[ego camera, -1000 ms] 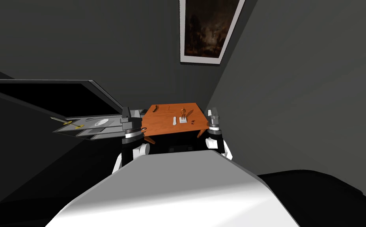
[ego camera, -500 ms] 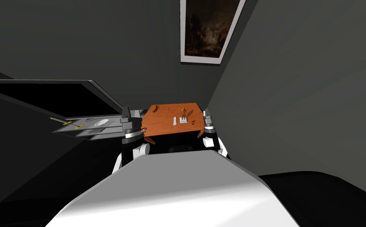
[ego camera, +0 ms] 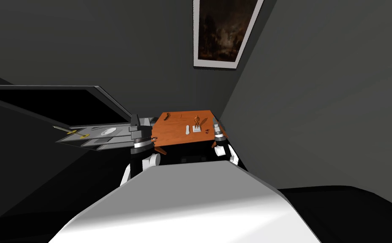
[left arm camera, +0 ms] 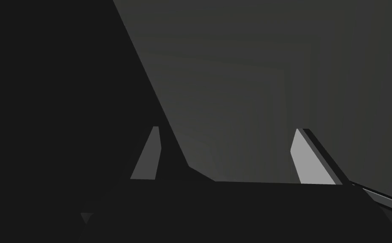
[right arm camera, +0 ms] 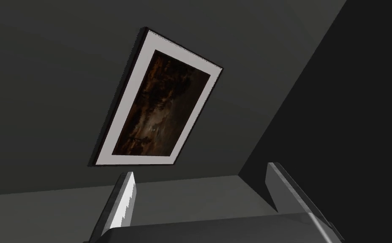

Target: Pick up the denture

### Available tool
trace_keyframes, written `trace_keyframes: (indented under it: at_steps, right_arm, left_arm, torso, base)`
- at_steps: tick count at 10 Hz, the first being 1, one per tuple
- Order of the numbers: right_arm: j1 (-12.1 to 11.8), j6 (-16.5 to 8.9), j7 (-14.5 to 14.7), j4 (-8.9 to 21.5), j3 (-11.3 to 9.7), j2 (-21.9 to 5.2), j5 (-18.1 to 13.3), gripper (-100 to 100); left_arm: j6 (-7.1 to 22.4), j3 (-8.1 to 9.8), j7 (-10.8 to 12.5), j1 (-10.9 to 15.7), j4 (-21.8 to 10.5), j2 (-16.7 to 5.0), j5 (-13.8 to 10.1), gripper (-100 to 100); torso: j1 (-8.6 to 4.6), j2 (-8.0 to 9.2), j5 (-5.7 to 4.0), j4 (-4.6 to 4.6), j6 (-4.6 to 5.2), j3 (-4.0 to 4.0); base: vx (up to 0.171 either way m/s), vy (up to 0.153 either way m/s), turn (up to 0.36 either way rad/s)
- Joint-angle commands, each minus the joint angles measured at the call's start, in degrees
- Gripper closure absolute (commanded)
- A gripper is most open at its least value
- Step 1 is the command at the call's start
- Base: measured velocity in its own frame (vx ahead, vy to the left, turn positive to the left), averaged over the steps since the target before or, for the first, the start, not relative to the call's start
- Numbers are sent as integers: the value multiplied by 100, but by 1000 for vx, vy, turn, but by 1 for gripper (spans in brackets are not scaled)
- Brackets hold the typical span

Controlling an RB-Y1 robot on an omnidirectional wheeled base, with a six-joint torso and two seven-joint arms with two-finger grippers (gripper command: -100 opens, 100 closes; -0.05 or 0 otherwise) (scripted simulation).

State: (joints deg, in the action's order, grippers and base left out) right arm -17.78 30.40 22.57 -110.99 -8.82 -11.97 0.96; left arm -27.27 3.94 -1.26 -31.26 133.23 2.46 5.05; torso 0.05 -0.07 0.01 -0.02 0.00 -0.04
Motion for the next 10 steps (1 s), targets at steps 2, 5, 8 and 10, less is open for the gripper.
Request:
trace_keyframes:
  at_steps: [2,5,8,10]
  right_arm:
    - [193,-33,418,338,-248,-132,-2,-100]
    - [357,-84,846,576,-430,-201,-11,-100]
    - [701,-193,1335,1084,-808,-343,-30,-100]
    - [880,-252,1652,1352,-1004,-419,-40,-100]
  left_arm:
    - [0,0,0,0,0,0,0,0]
    - [0,0,0,0,0,0,0,0]
    - [0,0,0,0,0,0,0,0]
    - [0,0,0,0,0,0,0,0]
  torso:
    - [-1,1,0,0,2,1]
    - [1,0,0,0,1,0]
    - [0,1,1,0,1,0]
    - [-1,1,1,0,2,1]
  base:
    - [13,12,-1]
    - [12,13,-1]
    - [13,14,-2]
    - [12,13,-1]
